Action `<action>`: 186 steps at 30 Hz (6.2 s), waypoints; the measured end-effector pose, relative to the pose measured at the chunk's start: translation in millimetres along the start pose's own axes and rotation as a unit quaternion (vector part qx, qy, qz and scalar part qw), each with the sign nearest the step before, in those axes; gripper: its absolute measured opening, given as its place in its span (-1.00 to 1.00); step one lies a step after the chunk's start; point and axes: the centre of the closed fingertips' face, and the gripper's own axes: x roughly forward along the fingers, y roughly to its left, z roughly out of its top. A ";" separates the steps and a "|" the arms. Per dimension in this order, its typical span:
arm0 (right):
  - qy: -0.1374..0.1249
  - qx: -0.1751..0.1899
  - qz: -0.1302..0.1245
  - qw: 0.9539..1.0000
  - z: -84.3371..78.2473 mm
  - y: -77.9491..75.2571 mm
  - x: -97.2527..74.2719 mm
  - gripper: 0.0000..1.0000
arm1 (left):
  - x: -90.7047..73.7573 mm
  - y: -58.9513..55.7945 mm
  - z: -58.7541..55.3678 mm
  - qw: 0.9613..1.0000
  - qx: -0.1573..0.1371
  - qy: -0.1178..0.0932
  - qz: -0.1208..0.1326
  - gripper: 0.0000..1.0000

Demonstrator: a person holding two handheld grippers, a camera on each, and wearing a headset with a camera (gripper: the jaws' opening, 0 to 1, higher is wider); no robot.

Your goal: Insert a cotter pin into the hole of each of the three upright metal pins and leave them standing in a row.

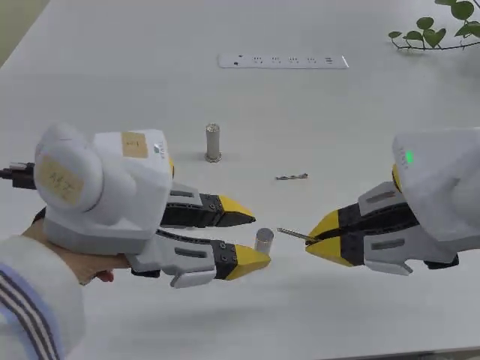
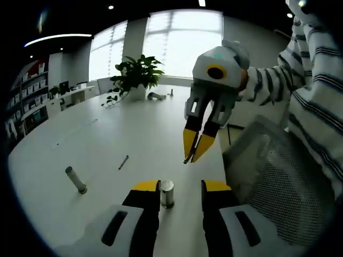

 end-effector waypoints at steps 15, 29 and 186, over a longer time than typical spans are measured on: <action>0.059 0.004 0.011 0.998 -29.7 -9.9 25.8 -1.00 | 23.4 16.7 -22.2 0.998 0.019 0.063 0.004 -0.59; 0.057 0.005 0.019 0.998 -26.7 -7.8 31.3 -1.00 | 26.3 20.0 -21.4 0.998 0.000 0.060 -0.005 -0.81; -0.121 0.050 -0.004 0.991 1.4 -60.8 83.5 -0.83 | -57.9 -2.6 -67.4 0.972 -0.183 -0.011 0.146 0.95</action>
